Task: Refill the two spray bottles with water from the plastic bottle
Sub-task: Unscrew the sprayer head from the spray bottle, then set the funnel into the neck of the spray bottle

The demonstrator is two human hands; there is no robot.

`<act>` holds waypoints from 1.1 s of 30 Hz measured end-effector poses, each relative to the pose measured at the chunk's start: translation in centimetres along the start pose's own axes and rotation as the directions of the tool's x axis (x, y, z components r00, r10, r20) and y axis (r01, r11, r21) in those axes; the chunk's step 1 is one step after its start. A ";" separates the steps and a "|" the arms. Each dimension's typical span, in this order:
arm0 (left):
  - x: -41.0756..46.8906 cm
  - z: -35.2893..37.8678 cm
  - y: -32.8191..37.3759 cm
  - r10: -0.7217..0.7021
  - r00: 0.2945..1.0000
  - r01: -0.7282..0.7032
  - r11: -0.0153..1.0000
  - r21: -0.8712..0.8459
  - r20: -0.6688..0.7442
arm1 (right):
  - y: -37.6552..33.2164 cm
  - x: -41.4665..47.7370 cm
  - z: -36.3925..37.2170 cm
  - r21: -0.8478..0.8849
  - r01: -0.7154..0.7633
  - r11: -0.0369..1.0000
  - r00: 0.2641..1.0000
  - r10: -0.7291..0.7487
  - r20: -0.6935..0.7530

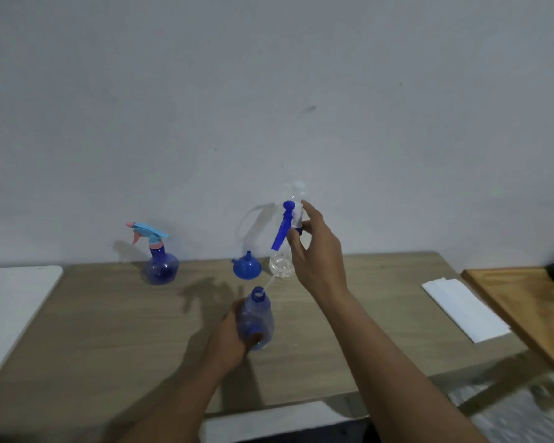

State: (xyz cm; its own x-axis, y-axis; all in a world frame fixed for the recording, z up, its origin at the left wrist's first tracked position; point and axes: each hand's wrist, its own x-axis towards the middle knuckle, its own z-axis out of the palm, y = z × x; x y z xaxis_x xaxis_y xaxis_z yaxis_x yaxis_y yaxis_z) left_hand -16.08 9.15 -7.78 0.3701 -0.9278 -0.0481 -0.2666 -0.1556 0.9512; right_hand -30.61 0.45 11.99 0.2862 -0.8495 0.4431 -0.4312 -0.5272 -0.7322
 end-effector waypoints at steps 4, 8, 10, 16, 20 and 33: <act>0.3 -0.4 0.0 0.002 1.000 -0.002 1.000 0.020 -0.009 | 0.6 0.5 -1.0 -0.030 -0.040 0.999 0.999 0.039 -0.034; -0.2 -0.9 0.8 -0.013 0.999 0.015 0.999 0.044 -0.047 | 2.1 0.5 -1.0 -0.041 -0.111 0.993 0.988 0.106 -0.109; -0.2 -1.2 1.0 -0.004 0.999 0.007 0.998 0.065 -0.050 | 3.2 0.5 -0.7 -0.075 -0.133 0.988 0.984 0.123 -0.126; -0.1 -1.5 0.4 0.007 0.997 -0.001 0.997 0.075 -0.083 | 8.3 -0.8 1.7 -0.282 -0.220 0.934 0.965 0.251 0.077; -0.6 -0.8 1.0 0.009 0.993 -0.002 0.998 0.058 -0.119 | 12.2 -2.9 4.0 -0.424 -0.269 0.865 0.908 0.374 0.187; -0.9 0.0 2.5 -0.015 0.989 0.028 0.996 0.086 -0.150 | 19.6 -7.5 8.1 -0.555 -0.181 0.812 0.852 0.411 0.323</act>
State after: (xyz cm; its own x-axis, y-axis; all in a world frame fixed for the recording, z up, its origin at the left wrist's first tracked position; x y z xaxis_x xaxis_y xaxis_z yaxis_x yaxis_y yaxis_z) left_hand -17.04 9.59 -5.39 0.5030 -0.8641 -0.0157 -0.3319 -0.2099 0.9197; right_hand -34.25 -3.32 -9.92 0.3430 -0.9350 -0.0904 -0.8769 -0.2842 -0.3876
